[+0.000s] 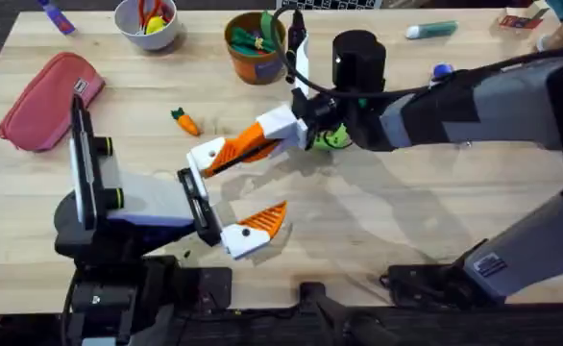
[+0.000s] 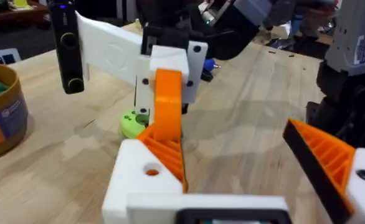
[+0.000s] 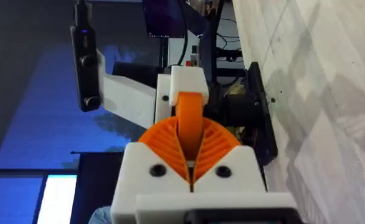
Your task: Pick up the gripper from the table and insert it into the empty holder that is missing its gripper. Then pick up a screw, insert it into the mounting hole, and use the screwdriver to tighten it. Finally, clean up the table by picking up the vegetable and placing it into the bucket.
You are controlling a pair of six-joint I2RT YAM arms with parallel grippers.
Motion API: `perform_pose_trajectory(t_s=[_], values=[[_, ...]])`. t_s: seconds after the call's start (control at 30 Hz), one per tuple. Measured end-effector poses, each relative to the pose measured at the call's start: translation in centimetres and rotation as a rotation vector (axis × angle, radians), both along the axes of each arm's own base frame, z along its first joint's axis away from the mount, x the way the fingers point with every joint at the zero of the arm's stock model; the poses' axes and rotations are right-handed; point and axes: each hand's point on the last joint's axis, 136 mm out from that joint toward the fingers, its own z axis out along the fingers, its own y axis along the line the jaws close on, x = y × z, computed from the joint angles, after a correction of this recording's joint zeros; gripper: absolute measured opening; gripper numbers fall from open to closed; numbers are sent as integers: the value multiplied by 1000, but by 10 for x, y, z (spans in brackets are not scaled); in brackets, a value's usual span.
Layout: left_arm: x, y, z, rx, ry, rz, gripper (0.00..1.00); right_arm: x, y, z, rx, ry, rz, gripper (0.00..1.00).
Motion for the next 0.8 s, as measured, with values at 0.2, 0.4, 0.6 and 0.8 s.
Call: perform_pose_trajectory(t_s=[0.2, 0.4, 0.6, 0.8], values=[[1, 1, 0, 0, 0, 8, 985, 1, 2, -1, -5, 2, -10, 9], [2, 1, 0, -1, 3, 11, 987, 2, 2, -1, -9, 9, -16, 9], [1, 1, 0, -6, 13, 9, 986, 0, 1, -3, -16, 20, -21, 9], [1, 0, 0, -6, 13, 5, 986, 0, -1, 0, -12, 2, -51, 8]])
